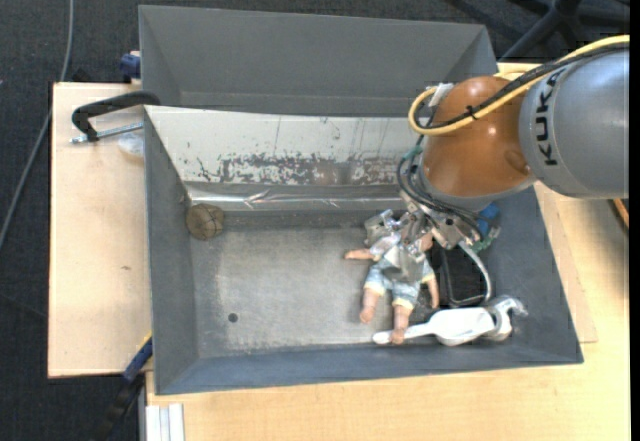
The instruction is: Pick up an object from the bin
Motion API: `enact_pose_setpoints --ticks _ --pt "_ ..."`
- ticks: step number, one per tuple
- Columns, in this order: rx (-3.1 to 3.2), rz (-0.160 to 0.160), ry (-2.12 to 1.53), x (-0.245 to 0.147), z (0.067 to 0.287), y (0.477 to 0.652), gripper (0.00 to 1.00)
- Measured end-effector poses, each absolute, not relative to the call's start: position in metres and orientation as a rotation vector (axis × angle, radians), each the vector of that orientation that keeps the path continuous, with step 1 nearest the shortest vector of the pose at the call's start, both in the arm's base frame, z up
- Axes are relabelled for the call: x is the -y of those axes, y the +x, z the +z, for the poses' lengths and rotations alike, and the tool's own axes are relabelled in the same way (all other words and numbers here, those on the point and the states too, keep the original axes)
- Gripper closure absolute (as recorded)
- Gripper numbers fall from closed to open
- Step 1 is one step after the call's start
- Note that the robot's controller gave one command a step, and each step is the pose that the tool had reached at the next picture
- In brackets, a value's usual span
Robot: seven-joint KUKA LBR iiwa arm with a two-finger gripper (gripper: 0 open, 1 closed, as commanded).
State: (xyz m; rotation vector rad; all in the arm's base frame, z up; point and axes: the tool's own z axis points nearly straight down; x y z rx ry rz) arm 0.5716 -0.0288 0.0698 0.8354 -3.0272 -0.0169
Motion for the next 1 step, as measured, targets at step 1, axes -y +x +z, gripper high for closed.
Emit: enact_pose_setpoints --ticks 1 --pt "3.029 -0.018 0.829 0.0359 0.1249 0.5736 1.00"
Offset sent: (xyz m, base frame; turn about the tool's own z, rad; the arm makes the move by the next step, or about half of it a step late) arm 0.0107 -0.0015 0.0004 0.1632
